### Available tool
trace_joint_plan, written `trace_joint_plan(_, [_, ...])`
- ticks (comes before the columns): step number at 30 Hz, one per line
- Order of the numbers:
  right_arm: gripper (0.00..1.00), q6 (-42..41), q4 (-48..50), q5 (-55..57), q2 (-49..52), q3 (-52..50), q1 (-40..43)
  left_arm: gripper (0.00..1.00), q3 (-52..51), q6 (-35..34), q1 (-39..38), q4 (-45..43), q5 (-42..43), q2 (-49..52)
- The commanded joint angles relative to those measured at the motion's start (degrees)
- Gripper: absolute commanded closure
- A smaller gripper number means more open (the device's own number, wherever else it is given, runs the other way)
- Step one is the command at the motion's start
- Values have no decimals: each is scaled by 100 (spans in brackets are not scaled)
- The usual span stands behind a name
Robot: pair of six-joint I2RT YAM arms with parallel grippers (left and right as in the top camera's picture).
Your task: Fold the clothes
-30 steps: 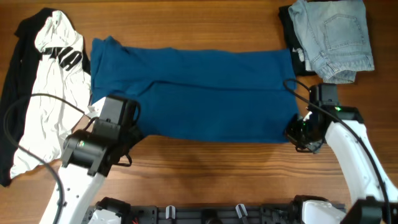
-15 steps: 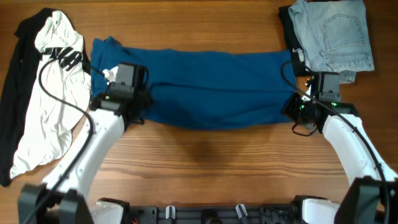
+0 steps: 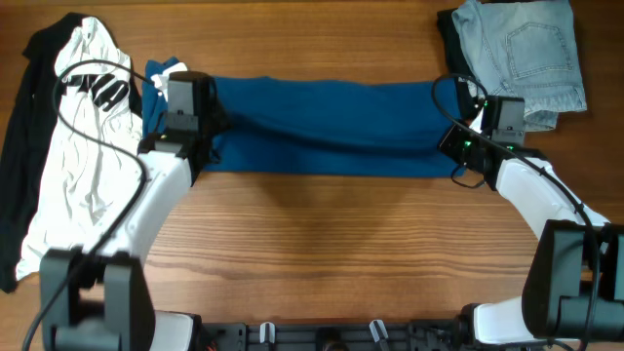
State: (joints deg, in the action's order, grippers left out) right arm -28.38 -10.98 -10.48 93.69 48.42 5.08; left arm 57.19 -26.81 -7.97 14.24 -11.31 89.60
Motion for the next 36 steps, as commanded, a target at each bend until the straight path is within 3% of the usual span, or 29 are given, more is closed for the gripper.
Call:
trace_joint_plan(1, [96,122,212,-4,87,127,24,96,90,170,37,-516,-138,634])
trace_joint_plan(4, [94,186,433,9,184,127,24,96,90,372,37,-979,-138,824])
trace_joint_plan(5, [90,203,525,9,249,127,24,96,90,374,37,-1115,-140,872])
trace_joint_plan(7, [58,212,660,4,369,127,17,62,90,396,37,-1285,-140,942])
trace_joint_plan(9, [32,297,688,7,435,127,13,0,90,393,37,-1368,-142,975])
trace_joint_plan(10, [15,398,688,4,435,127,13,0,90,396,37,-1384,-142,975])
trace_joint_plan(12, [1,498,688,-7,400,140,15,0,90,396,37,-1399,-142,973])
trace_joint_plan(17, [0,938,334,-457,31,282,13,0,227,396,37,-977,-87,769])
trace_joint_plan(20, [0,1624,-595,-673,-520,813,13,0,719,409,37,319,649,273])
trace_joint_plan(25, [0,2109,-1652,-1021,-841,1462,13,0,817,146,37,1248,1853,20])
trace_joint_plan(29, [0,2393,-2048,-826,-839,1469,13,0,817,-68,31,1805,1884,52])
trace_joint_plan(36, [0,2664,-2044,-544,-555,1467,13,0,817,-68,31,1991,1926,52])
